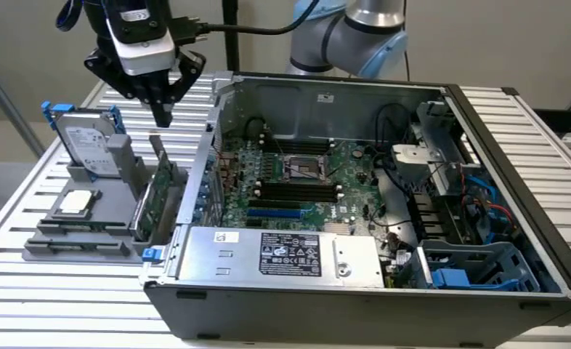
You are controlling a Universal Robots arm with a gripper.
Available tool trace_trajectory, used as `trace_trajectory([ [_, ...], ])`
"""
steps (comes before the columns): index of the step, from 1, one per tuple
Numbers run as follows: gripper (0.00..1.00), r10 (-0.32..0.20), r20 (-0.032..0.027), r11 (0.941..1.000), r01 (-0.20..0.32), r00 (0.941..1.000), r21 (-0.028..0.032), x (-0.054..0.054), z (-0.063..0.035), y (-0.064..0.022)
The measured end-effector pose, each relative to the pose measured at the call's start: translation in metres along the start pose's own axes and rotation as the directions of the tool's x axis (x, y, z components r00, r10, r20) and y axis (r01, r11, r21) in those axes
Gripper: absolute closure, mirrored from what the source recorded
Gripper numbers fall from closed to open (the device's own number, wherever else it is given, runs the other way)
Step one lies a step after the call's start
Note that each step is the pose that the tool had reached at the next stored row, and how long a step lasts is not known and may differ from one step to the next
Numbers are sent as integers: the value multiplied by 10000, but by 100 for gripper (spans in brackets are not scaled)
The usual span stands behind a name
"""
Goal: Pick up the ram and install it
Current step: 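Reach for the ram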
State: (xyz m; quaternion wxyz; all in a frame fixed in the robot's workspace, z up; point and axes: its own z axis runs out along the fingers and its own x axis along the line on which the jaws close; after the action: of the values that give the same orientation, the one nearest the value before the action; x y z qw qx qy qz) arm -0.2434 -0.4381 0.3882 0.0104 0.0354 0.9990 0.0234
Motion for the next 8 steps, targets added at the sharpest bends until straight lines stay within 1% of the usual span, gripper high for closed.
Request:
trace_trajectory([
  [8,100,0,1,10000,0,10000,12,344,21,-108],
])
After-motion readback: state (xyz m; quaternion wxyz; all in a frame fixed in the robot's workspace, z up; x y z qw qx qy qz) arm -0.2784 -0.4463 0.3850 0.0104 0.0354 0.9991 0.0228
